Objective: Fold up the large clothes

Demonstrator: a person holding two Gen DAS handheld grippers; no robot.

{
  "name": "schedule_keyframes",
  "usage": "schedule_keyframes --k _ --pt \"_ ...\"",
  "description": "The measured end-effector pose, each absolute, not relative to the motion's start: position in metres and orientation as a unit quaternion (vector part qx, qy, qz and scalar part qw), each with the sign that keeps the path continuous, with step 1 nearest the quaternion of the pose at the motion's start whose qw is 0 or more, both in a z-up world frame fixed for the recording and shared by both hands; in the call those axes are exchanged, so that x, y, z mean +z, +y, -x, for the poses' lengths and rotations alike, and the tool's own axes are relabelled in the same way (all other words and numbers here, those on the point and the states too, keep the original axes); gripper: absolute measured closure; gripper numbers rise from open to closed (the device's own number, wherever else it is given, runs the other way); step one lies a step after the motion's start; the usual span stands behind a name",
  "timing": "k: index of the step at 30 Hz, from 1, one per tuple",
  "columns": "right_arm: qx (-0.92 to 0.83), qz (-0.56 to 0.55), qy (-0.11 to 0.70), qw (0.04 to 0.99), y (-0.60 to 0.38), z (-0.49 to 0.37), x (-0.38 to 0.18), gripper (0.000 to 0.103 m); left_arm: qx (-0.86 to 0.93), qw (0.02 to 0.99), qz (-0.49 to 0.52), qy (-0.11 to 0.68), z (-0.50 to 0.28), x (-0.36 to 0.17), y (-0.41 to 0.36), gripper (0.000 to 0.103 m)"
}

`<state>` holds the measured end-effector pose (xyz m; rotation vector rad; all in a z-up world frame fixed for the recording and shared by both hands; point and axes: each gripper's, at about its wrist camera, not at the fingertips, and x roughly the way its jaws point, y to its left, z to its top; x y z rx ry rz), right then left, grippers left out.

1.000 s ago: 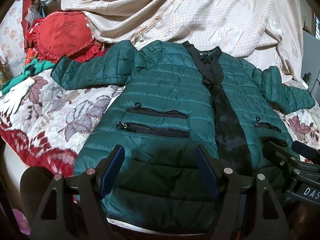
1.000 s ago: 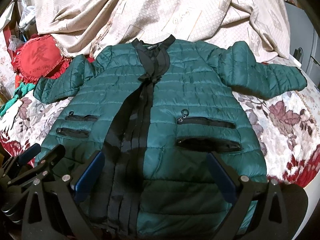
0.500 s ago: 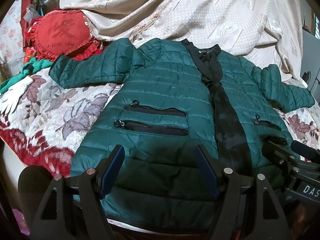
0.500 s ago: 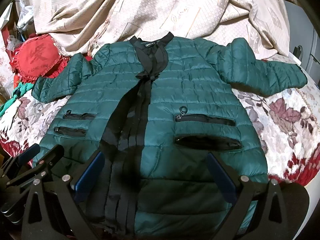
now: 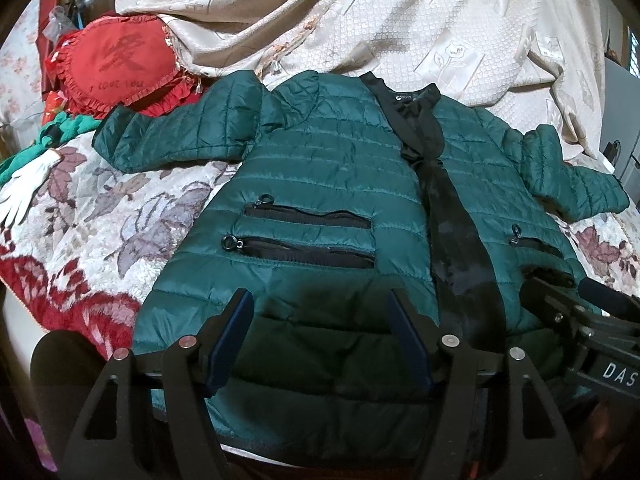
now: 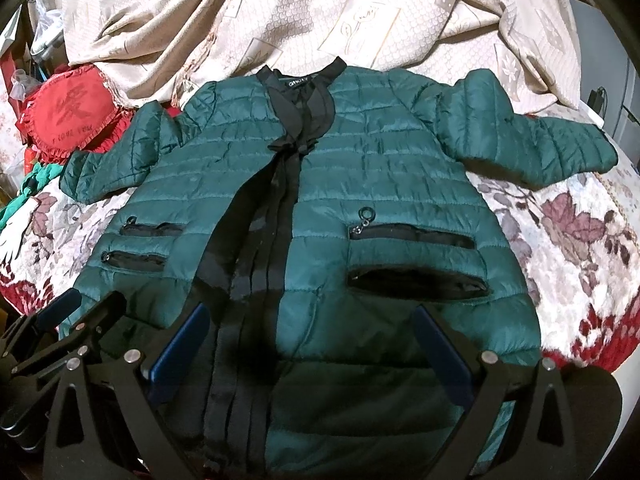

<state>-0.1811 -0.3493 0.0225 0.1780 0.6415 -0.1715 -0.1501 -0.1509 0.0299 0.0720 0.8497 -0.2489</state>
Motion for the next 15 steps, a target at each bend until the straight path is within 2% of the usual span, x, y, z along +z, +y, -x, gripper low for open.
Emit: schedule_keyframes --k 15 --pt "-0.086 -0.085 0.302 0.946 -0.360 0.163 0.037 0.000 -0.113 0.907 -0.040 0.404 0.123 0.038 -0.155 0.052"
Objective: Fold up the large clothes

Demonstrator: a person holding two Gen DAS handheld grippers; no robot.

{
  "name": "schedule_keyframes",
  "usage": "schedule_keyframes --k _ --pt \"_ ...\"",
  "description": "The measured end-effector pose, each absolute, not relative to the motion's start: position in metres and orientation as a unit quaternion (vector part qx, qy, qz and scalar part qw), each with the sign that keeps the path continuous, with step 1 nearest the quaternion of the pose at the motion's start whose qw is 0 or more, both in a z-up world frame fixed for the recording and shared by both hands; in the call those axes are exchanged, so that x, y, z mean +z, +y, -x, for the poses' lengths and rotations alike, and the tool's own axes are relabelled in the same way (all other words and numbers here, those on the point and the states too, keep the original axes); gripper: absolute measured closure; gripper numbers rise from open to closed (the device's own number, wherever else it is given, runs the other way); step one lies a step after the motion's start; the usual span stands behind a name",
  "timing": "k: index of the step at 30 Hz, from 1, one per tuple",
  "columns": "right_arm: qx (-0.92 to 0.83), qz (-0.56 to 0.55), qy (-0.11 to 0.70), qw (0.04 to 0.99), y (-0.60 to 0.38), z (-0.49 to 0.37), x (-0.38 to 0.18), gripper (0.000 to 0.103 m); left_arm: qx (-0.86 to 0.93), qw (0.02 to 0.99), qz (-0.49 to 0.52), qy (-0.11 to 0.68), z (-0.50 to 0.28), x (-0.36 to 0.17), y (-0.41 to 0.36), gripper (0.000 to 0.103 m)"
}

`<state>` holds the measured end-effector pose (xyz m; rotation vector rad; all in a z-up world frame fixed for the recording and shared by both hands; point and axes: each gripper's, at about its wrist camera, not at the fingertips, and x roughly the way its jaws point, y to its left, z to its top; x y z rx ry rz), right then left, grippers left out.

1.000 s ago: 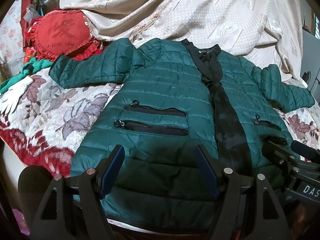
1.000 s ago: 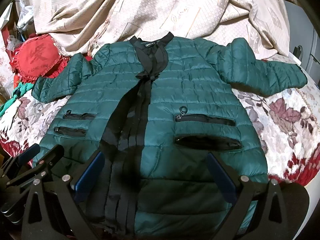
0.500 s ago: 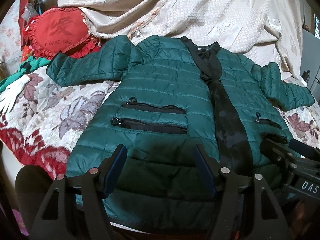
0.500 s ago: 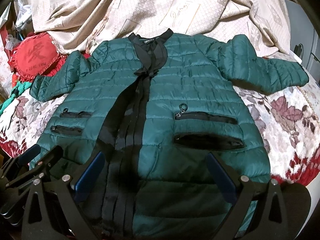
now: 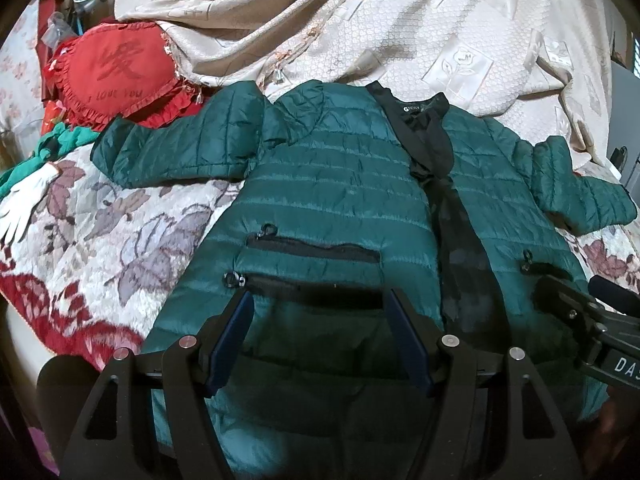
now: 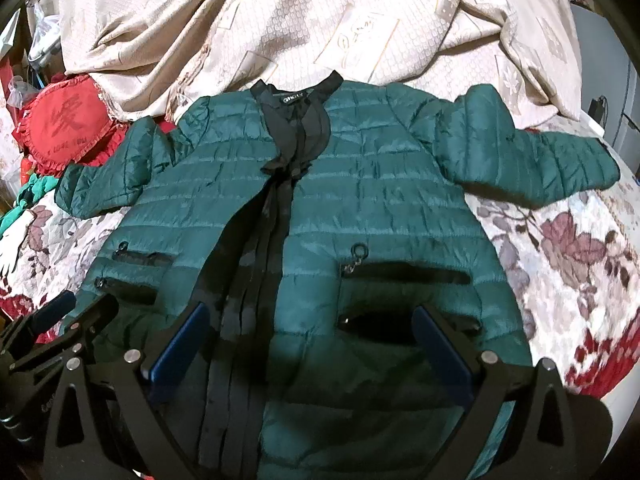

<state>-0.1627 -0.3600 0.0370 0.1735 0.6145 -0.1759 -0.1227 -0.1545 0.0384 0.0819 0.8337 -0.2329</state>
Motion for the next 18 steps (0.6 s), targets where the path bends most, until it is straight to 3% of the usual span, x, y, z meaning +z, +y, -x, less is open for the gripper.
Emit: schedule_keyframes --k 18 --pt "-0.091 -0.078 0.301 0.946 -0.365 0.130 0.051 0.000 -0.111 0.909 -0.049 0.398 0.093 0.049 -0.173 0.052"
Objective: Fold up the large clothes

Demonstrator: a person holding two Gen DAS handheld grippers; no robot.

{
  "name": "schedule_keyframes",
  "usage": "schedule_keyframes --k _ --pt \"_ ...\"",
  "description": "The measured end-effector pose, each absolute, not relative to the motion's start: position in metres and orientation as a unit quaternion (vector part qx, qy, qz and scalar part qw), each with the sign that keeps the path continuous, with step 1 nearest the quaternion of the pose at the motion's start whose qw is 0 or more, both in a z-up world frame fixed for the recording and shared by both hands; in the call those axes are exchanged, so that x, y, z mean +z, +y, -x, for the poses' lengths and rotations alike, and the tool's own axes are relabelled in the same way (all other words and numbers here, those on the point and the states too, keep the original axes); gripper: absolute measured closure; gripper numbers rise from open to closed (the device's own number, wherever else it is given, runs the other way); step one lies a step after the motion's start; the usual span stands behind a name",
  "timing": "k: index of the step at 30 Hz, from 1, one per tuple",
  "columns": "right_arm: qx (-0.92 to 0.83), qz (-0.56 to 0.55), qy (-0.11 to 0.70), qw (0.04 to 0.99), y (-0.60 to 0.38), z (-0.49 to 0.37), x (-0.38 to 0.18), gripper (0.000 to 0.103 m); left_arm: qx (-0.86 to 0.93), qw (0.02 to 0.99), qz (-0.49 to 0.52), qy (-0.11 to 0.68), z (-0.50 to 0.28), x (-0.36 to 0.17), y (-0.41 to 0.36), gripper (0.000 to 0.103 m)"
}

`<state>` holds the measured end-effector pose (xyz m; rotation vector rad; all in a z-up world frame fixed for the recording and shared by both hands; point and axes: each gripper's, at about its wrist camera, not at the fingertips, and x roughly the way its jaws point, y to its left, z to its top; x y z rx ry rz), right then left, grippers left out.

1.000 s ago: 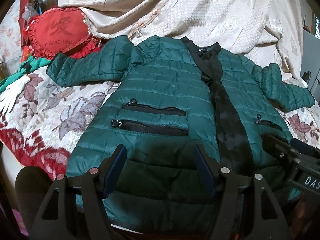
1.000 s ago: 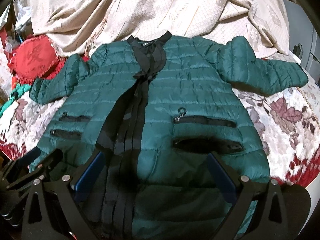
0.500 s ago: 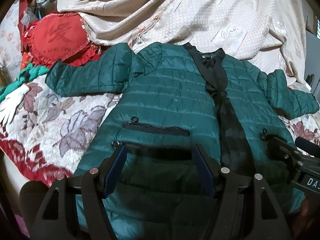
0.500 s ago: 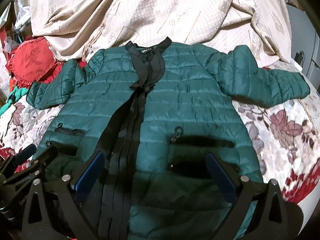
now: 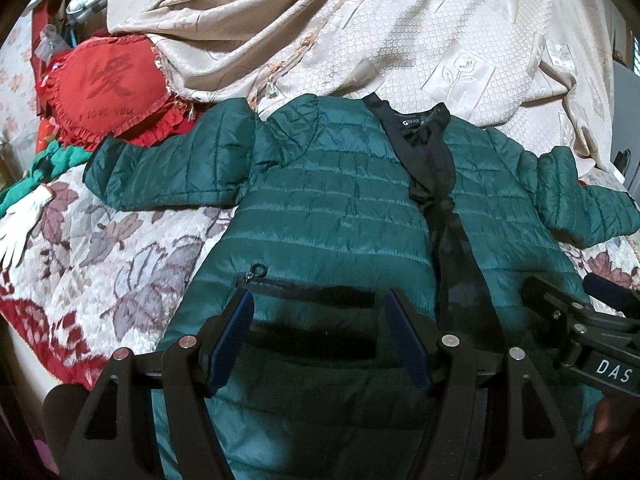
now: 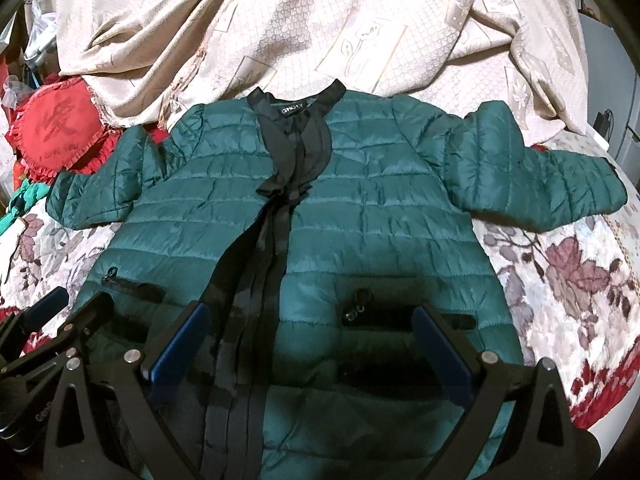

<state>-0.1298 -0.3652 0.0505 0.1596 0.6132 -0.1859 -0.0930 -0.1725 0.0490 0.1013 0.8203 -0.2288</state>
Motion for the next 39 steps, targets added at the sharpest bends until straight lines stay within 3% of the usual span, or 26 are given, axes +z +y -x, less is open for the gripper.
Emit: schedule_keyframes --k 39 --pt "-0.091 -0.078 0.330 0.937 -0.372 0.043 0.055 0.000 -0.079 0.905 -0.050 0.415 0.009 0.030 -0.181 0.052"
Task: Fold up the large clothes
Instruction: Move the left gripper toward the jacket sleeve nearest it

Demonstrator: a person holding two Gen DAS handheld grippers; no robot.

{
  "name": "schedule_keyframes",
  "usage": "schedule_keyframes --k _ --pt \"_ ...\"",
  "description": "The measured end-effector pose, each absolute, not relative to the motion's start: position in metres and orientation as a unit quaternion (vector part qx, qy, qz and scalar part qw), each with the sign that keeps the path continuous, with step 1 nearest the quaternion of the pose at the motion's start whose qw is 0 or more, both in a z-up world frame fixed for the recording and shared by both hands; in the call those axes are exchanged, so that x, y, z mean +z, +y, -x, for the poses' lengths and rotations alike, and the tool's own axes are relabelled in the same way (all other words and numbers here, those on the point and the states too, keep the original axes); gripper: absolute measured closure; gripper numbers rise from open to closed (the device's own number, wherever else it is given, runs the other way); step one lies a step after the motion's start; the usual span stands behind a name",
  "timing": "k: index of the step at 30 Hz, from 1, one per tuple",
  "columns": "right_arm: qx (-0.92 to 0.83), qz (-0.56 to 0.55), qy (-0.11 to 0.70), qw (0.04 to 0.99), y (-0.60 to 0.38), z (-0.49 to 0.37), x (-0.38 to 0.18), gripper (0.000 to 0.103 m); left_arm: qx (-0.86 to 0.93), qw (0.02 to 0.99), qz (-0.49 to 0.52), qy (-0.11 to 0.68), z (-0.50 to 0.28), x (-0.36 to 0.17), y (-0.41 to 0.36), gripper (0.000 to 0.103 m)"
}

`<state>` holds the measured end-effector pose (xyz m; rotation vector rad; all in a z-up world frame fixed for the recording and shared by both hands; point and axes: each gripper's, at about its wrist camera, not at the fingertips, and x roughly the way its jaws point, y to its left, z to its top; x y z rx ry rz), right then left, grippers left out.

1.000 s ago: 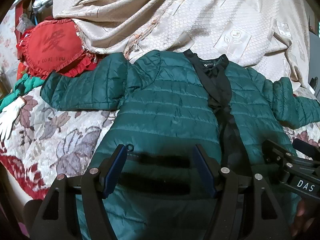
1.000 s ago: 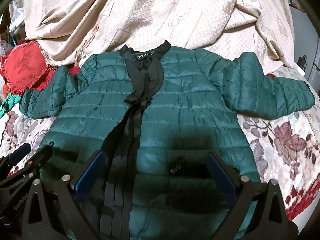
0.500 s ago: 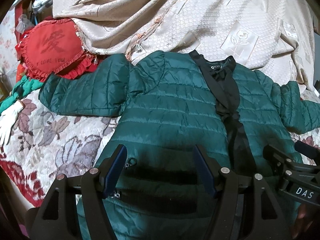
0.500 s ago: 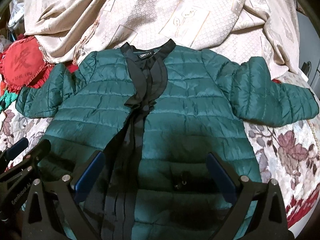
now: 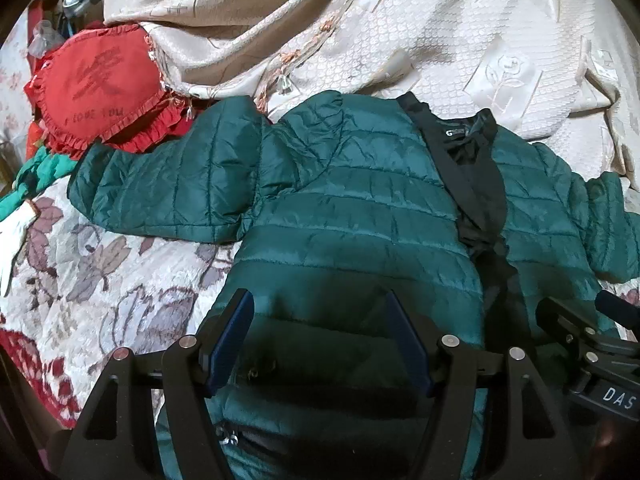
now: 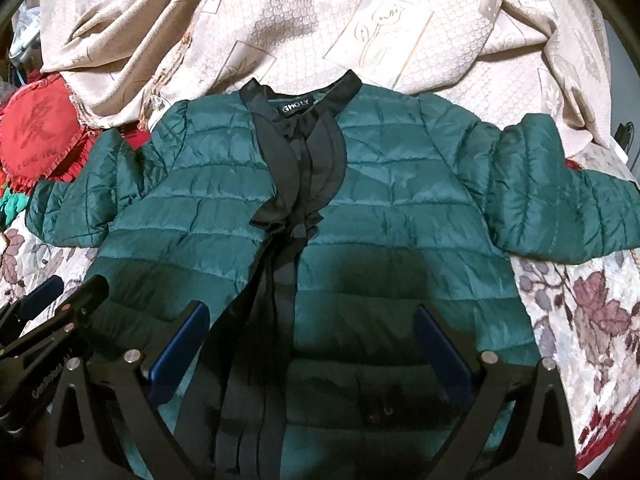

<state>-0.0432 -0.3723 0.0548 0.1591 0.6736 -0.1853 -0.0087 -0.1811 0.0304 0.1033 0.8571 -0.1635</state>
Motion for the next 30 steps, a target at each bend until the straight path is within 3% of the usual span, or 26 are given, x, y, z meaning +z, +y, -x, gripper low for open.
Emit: schedule_keyframes --k 30 --pt "-0.084 -0.080 0.338 0.934 -0.371 -0.021 0.044 0.000 -0.063 0.906 -0.045 0.417 -0.045 0.019 -0.169 0.054"
